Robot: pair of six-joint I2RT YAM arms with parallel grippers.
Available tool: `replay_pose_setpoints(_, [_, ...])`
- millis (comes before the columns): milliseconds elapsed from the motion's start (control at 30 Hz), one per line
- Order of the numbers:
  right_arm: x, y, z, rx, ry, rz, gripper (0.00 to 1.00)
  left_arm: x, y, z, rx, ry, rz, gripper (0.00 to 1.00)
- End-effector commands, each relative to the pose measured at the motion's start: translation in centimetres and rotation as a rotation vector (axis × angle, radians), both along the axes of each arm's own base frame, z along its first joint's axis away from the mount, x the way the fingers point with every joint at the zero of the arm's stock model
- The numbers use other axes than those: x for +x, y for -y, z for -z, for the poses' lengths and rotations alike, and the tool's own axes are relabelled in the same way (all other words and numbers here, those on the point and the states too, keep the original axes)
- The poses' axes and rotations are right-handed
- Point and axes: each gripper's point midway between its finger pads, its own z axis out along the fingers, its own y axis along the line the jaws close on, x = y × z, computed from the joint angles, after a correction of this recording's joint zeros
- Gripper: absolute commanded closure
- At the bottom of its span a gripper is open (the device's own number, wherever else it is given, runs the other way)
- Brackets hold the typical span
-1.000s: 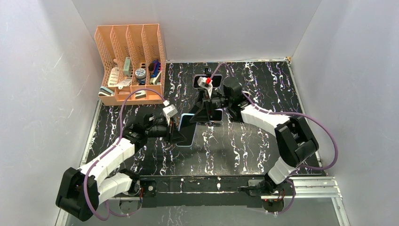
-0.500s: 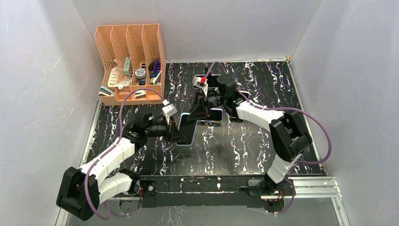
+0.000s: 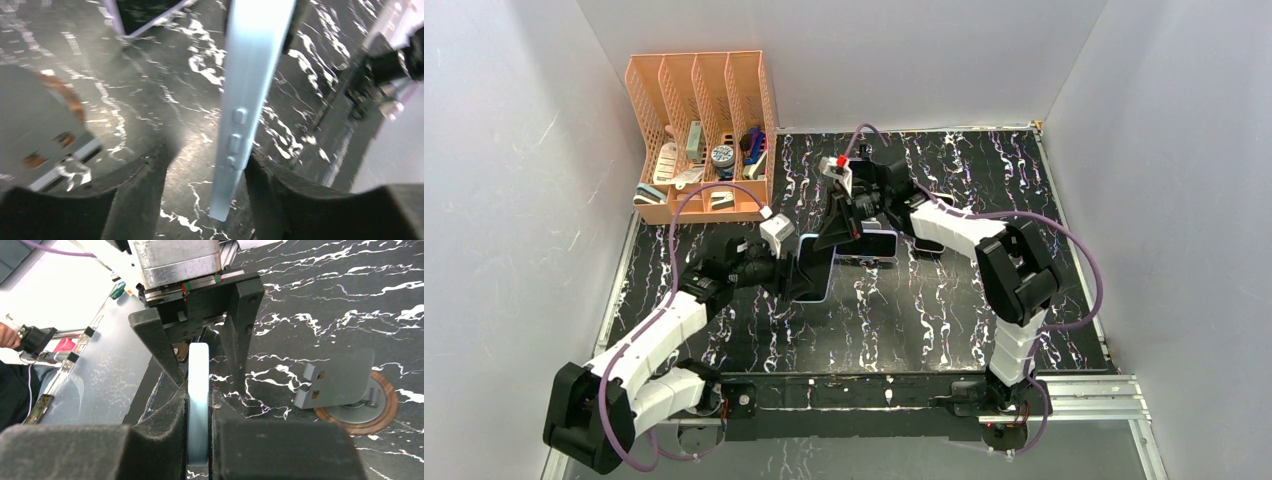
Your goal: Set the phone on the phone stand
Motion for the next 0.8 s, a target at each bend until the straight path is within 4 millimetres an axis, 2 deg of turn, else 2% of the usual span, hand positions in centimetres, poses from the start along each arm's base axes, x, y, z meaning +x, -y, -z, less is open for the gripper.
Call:
replay_pose_setpoints(0, [0.3,-0.7,-3.6,0.039,0.024,-0.062,0.99,3.6,-4.1,-0.9,0.147,0.11,-0.24,0.36])
replay_pose_setpoints(67, [0.8,-1.1,-3.8,0.04,0.022,-0.066,0.99,4.6,-5.9,-1.5,0.183,0.153,-0.342,0.04])
replay_pose_setpoints(100, [1.1,-1.3,-3.9,0.039,0.018,-0.067,0.99,5.0,-6.7,-1.8,0.202,0.176,-0.389,0.02])
replay_pose_setpoints(300, [2.7,-3.3,-4.6,0.04,0.02,-0.059,0.99,6.3,-11.3,-3.5,0.294,0.275,-0.621,0.02])
replay_pose_setpoints(400, [4.0,-4.8,-4.3,0.012,0.003,-0.022,0.99,6.5,-14.4,-4.2,0.367,0.315,-0.765,0.02])
replay_pose_setpoints(467, [5.0,-5.9,-3.6,-0.016,-0.008,0.013,0.99,6.5,-15.6,-4.6,0.376,0.338,-0.835,0.02])
replay_pose_setpoints(633, [6.8,-8.3,-1.3,-0.111,-0.029,0.094,0.99,6.2,-18.5,-3.8,0.442,0.322,-0.984,0.02])
replay_pose_setpoints(767, [8.4,-9.3,0.1,-0.155,-0.03,0.155,0.99,6.3,-18.7,-2.8,0.486,0.28,-0.984,0.02])
